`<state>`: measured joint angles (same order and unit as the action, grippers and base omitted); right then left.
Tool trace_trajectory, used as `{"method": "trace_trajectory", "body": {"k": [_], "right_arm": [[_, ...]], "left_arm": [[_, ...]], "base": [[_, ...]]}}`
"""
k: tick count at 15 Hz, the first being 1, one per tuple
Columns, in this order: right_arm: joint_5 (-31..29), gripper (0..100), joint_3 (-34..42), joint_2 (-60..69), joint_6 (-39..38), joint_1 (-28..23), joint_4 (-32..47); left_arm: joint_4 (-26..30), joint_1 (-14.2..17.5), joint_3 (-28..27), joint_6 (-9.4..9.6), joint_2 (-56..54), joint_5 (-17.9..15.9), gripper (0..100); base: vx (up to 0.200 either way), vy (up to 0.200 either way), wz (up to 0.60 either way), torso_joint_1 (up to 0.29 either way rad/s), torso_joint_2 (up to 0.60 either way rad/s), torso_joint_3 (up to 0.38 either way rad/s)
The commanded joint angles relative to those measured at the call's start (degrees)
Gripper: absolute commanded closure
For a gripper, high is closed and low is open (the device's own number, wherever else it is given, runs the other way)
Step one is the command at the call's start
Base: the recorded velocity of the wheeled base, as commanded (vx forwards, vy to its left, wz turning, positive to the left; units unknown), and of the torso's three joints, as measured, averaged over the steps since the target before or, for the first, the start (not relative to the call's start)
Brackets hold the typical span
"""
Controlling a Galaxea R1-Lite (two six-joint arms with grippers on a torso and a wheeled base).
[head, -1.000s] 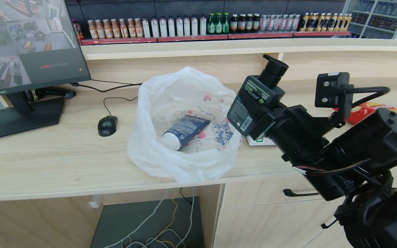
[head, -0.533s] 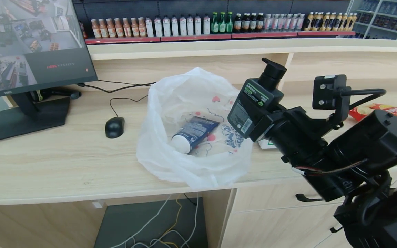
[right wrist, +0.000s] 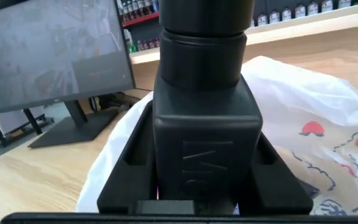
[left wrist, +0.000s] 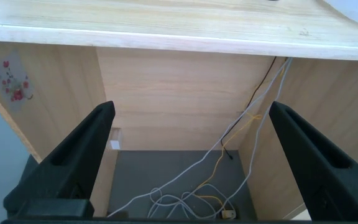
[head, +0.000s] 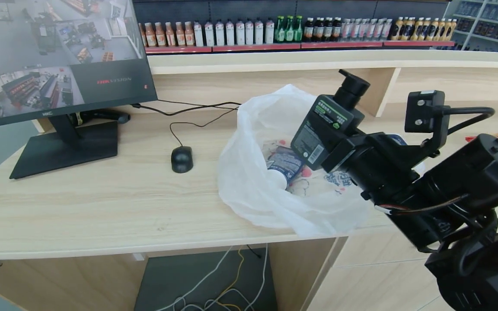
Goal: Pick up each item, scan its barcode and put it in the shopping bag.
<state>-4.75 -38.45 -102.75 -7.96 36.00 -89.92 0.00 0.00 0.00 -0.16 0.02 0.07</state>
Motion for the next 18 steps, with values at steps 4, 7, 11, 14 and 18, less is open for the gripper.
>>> {"method": "trace_trajectory", "body": {"k": [4, 7, 11, 14, 18], "right_arm": [[2.7, 100, 3.7, 1.5, -13.3, -1.7, -0.1], [4.6, 100, 2.5, 0.8, -18.2, -0.9, -0.1], [10.6, 100, 2.0, -0.4, -26.8, -0.8, -0.1], [12.2, 100, 1.7, -3.6, -31.7, -1.0, -0.1], [13.6, 100, 0.6, -5.8, -37.1, -1.4, -0.1]], "left_arm": [[0.0, 0.0, 0.0, -0.02, 0.0, 0.0, 0], [0.0, 0.0, 0.0, -0.02, 0.0, 0.0, 0], [0.0, 0.0, 0.0, -0.02, 0.0, 0.0, 0], [0.0, 0.0, 0.0, -0.02, 0.0, 0.0, 0], [0.1, -0.1, 0.0, -0.02, 0.0, 0.0, 0]], "base": [[0.0, 0.0, 0.0, 0.0, 0.0, 0.0], [0.0, 0.0, 0.0, 0.0, 0.0, 0.0], [0.0, 0.0, 0.0, 0.0, 0.0, 0.0], [0.0, 0.0, 0.0, 0.0, 0.0, 0.0], [0.0, 0.0, 0.0, 0.0, 0.0, 0.0]]}}
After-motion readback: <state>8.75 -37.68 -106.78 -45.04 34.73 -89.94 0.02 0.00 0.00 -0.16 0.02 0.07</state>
